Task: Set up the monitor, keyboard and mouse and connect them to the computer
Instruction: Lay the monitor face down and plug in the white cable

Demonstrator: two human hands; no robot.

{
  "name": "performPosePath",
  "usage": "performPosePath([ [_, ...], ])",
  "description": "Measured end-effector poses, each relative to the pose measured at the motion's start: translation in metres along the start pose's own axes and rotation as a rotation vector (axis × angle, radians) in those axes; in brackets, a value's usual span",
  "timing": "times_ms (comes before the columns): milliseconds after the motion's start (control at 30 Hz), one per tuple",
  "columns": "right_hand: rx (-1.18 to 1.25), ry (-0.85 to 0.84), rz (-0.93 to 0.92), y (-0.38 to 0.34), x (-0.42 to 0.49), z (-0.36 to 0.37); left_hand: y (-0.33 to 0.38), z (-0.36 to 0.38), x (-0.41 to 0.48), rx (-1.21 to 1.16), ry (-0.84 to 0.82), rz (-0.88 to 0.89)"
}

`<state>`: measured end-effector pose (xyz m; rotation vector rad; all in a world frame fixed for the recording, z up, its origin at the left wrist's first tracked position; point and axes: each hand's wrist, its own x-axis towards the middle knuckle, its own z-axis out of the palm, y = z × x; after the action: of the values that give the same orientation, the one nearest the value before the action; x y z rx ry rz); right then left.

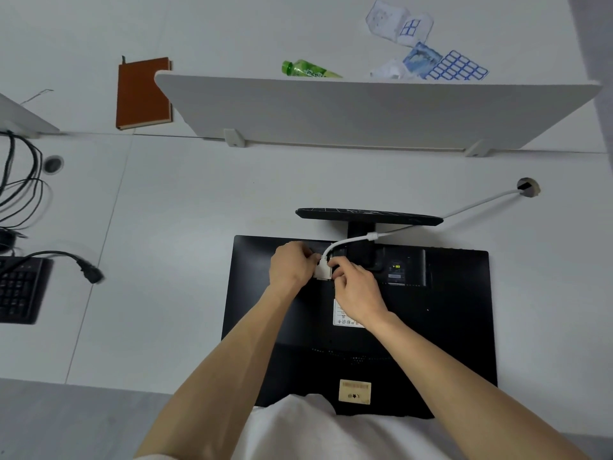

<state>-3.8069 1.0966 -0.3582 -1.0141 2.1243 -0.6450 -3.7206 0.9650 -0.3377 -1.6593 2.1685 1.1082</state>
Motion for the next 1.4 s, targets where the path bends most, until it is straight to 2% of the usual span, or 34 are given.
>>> performPosePath([
  [167,0.001,-0.013,0.007,0.001,0.001,0.0,0.005,-0.007,0.005,0.031,-0.103,0.032],
  [300,0.002,-0.008,-0.001,0.002,0.001,0.001,0.003,-0.006,0.002,0.064,-0.116,0.064],
  [467,0.008,-0.008,-0.002,0.005,0.002,0.002,0.004,-0.007,0.001,0.112,-0.121,0.02],
  [700,0.079,0.096,0.16,-0.001,0.013,-0.003,0.012,0.0,0.002,0.095,-0.103,-0.001],
  [900,0.006,-0.046,0.166,-0.007,0.039,-0.014,0.008,-0.002,0.0,0.124,-0.121,0.029],
  [1033,-0.087,-0.136,0.153,-0.012,0.047,-0.022,0.002,-0.001,-0.001,0.026,-0.106,0.052],
  [1200,-0.325,-0.208,0.134,-0.027,0.057,-0.026,0.001,0.001,0.001,-0.14,-0.135,0.033],
  [1400,-0.246,-0.18,0.193,-0.028,0.057,-0.031,-0.006,-0.001,0.002,-0.173,-0.156,0.045],
])
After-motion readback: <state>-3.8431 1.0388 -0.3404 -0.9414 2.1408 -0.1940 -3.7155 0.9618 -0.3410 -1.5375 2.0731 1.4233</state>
